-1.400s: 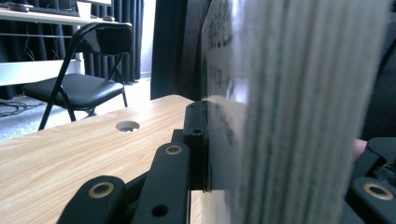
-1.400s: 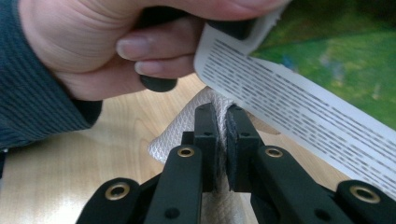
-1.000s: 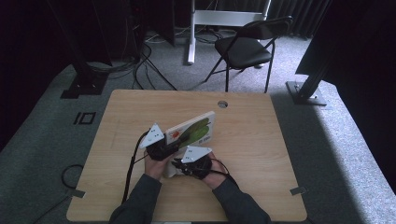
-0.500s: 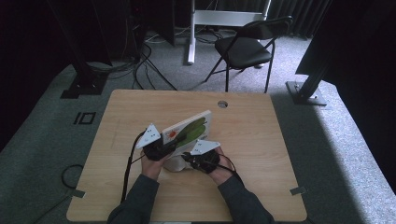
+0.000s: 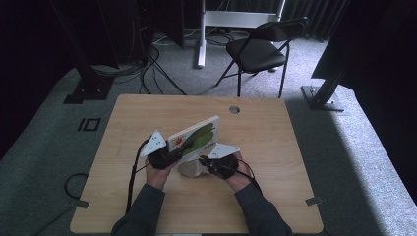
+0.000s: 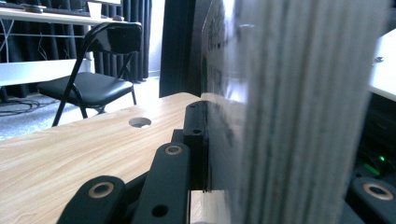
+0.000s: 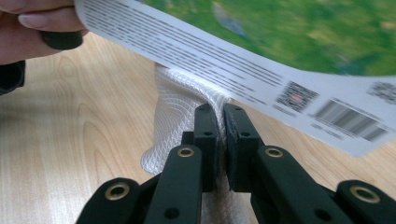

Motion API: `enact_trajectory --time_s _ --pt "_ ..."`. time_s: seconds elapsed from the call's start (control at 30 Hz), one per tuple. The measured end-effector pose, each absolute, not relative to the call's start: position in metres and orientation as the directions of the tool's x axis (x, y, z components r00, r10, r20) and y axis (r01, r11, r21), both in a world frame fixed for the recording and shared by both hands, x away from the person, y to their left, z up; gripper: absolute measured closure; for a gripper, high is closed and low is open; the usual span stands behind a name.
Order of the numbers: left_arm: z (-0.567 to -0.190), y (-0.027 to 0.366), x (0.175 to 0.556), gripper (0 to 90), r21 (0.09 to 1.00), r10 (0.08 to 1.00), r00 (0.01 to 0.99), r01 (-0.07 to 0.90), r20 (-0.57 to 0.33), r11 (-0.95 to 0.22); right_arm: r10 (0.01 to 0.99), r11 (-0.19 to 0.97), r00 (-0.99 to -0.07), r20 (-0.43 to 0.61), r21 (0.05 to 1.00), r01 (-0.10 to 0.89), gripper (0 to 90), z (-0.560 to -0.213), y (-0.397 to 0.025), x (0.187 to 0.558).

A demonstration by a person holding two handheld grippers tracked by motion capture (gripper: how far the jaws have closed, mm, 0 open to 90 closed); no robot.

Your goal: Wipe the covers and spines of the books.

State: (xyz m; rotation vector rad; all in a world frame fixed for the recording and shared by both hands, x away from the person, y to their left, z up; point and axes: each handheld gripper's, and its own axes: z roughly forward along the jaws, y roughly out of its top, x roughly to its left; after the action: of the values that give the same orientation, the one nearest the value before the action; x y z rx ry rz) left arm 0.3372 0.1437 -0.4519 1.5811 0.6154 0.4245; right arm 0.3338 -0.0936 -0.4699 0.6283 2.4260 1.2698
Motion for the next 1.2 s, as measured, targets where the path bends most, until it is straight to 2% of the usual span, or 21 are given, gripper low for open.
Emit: enact_trajectory --time_s 1.2 --pt "-0.450 0.170 0.332 78.0 0.992 0.666 0.743 0.121 -0.066 -0.037 0.620 0.429 -0.782 -0.066 0.863 0.267 84.5 -0.454 -0.136 0.344"
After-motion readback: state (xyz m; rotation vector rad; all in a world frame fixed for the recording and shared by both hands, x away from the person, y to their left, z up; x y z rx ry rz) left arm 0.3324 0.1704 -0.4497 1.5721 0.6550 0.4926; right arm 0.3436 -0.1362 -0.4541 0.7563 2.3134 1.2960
